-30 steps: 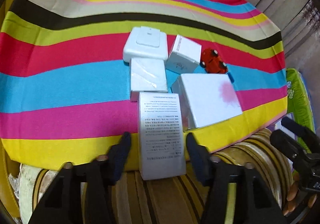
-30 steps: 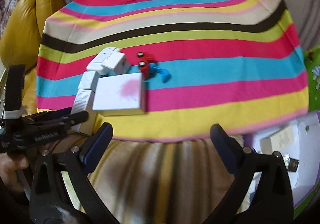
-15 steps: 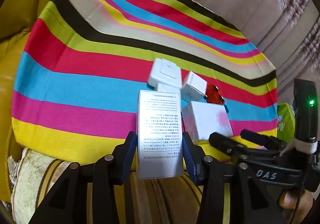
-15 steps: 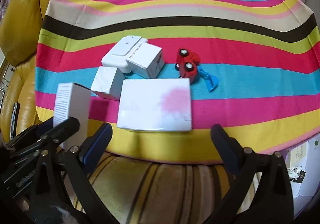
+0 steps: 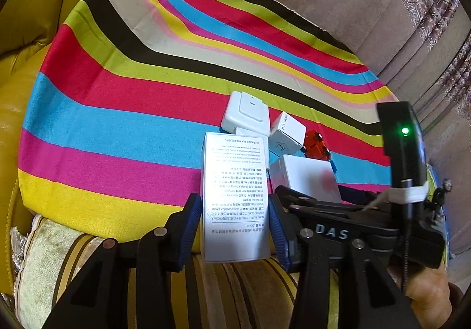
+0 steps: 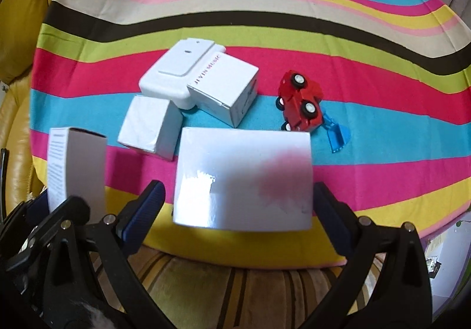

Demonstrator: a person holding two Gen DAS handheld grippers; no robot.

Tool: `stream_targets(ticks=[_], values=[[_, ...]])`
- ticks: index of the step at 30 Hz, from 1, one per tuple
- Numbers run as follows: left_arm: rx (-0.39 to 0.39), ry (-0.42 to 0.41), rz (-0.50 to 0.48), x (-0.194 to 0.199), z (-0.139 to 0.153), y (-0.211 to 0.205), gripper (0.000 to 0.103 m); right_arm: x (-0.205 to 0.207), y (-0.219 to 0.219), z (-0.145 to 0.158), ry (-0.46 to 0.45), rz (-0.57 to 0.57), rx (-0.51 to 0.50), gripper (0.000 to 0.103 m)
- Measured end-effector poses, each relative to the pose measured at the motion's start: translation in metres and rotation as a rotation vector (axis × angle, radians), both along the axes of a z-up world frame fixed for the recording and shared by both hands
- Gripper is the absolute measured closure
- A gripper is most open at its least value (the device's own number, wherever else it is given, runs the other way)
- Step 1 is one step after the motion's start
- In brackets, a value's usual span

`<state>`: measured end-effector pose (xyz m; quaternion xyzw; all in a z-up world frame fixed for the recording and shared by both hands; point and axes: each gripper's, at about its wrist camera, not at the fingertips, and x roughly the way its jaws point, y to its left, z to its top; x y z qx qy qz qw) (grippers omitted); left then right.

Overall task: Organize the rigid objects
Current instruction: 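Grasp the text-printed box with the left tool while the right tool grasps the pink-stained box, then carry the text-printed and pink-stained boxes to the storage box with both tools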

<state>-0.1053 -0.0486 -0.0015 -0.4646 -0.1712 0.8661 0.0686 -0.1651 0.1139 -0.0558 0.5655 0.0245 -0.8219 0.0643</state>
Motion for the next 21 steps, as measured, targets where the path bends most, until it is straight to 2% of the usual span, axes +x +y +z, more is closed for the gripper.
stream_targets(ticks=[2,3,11,21], values=[[0.0,0.001,-0.002,0.0,0.0,0.001,0.057,-0.001,-0.001,-0.003,-0.005,0.003,0.009,0.005],[0.001,0.002,-0.003,0.0,0.0,0.001,0.057,0.0,-0.001,-0.003,0.001,0.002,0.017,0.012],[-0.022,0.031,-0.025,0.003,0.01,0.009,0.057,0.02,0.011,0.021,0.096,-0.006,0.029,0.012],[-0.039,0.061,-0.104,0.006,0.026,0.042,0.057,0.046,0.046,0.044,0.152,-0.072,-0.012,0.012]])
